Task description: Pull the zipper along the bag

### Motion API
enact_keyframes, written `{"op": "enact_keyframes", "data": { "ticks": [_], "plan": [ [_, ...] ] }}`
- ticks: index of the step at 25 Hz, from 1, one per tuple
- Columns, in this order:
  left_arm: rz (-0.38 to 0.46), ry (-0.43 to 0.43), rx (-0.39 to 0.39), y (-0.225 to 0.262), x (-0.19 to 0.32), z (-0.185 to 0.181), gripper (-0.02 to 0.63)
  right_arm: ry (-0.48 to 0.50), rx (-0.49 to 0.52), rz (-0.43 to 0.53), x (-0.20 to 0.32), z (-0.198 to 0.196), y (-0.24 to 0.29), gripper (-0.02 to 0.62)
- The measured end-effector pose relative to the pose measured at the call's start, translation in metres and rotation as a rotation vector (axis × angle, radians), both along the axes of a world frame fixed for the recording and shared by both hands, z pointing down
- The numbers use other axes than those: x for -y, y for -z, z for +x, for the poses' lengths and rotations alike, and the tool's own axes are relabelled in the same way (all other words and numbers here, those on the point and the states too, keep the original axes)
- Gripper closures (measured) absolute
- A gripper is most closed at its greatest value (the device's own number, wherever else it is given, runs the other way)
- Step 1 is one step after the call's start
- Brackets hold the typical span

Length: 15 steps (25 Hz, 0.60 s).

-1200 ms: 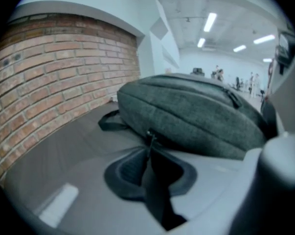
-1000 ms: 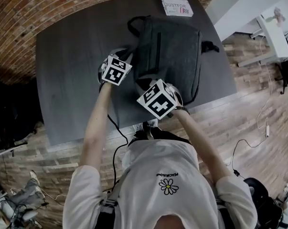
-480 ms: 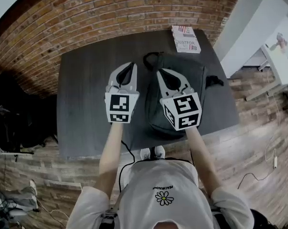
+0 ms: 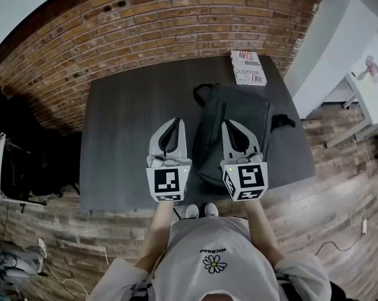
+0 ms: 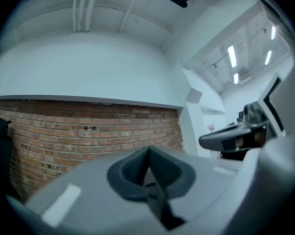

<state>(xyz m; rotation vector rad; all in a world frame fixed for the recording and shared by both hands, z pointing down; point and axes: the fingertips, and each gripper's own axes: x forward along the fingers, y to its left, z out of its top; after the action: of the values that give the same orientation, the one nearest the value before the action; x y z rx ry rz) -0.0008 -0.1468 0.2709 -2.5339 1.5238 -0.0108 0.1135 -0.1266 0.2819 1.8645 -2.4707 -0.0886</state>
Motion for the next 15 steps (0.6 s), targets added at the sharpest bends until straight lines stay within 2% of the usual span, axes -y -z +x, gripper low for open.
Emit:
{"op": "enact_keyframes", "data": {
  "ticks": [5,15],
  "plan": [
    [-0.029,0.040,0.008,-0.019,-0.015,-0.009,0.606,0.002,-0.006,-0.055,-0.012,0.004,-0.027,0.595],
    [-0.026,0.041,0.030,-0.024,-0.018,-0.011,0.606,-0.006,0.003,-0.062,-0.017,0.005,-0.032,0.595]
  ]
}}
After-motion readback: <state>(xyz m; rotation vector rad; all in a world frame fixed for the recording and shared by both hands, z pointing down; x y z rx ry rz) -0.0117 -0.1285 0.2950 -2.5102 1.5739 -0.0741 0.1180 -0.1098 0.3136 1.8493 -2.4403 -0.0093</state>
